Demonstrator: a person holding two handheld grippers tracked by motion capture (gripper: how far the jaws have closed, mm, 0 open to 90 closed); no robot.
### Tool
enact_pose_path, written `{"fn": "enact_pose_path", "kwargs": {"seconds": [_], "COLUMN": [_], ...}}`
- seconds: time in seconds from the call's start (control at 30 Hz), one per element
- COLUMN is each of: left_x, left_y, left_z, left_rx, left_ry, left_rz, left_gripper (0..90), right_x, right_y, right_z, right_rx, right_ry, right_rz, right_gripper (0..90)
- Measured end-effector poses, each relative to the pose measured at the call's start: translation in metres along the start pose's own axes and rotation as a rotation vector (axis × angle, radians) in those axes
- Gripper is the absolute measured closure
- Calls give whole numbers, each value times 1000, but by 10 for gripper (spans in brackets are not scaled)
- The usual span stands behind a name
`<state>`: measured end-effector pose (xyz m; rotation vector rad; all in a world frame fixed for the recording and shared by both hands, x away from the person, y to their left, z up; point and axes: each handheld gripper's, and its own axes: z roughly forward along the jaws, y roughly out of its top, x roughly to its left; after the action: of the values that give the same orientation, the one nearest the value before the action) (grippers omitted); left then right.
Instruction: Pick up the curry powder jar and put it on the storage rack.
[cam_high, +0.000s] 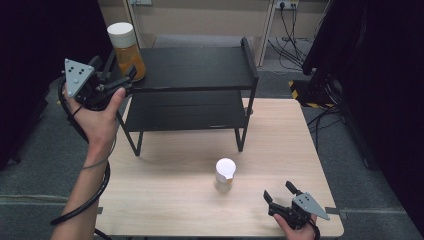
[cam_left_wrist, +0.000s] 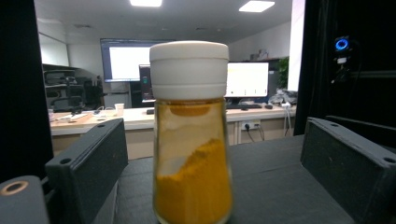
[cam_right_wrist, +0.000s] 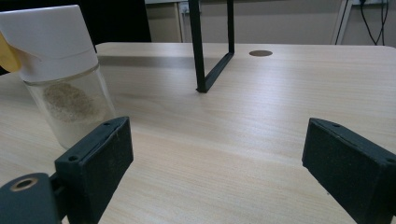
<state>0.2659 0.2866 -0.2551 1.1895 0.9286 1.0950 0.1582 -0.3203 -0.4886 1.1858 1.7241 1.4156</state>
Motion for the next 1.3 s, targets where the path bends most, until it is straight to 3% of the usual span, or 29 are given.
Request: {"fn": "enact_pose_path", "kwargs": {"seconds": [0.3, 0.4, 0.73, 0.9, 1.3], "left_x": [-6, -4, -10, -8, -15], "left_y": [-30, -39, -61, -76, -109], "left_z": [-23, -27, -46, -55, -74], "left_rx": [-13, -8, -5, 20, 39], "left_ry": [-43, -66, -80, -118, -142], "left_rz": [-9, -50, -36, -70, -85], "left_gripper": [71, 71, 72, 72, 74], "right_x": [0, 0, 0, 0, 0], "right_y": [0, 0, 0, 0, 1], "right_z": [0, 0, 0, 0, 0], "right_rx": [0, -1, 0, 0, 3], "right_ry": [1, 2, 2, 2, 1], "right_rz": [-1, 1, -2, -3, -6], "right_gripper": [90, 90, 90, 90, 90]}}
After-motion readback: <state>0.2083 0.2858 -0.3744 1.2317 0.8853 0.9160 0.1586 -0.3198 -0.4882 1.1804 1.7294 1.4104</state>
